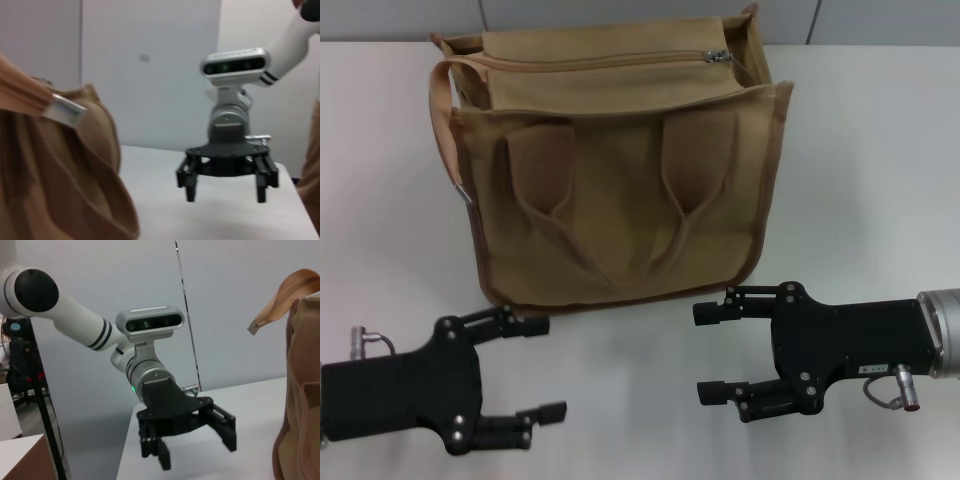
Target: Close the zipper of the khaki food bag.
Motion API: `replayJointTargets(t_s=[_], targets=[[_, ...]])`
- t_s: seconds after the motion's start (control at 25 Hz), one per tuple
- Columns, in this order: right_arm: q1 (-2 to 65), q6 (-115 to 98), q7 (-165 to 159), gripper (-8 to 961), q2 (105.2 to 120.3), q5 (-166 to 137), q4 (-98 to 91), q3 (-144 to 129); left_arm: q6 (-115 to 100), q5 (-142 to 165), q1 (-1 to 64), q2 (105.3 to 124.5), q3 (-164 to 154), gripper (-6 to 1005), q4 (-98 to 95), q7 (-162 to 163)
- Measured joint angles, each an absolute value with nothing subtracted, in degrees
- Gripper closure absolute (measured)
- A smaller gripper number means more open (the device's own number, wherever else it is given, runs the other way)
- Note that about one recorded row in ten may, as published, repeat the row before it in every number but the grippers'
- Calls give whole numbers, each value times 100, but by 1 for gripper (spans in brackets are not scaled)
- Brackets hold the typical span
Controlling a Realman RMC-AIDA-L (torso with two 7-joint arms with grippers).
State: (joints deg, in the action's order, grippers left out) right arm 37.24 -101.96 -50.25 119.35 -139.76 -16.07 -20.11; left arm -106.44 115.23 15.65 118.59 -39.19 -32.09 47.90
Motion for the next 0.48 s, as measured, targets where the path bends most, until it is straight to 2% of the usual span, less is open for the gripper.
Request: replayJointTargets(t_s=[0.48], targets=[[3672, -10021, -5031, 178, 11942, -13979, -1616, -2027, -10678, 11535, 1566, 11861, -4039, 164, -3193, 4746]])
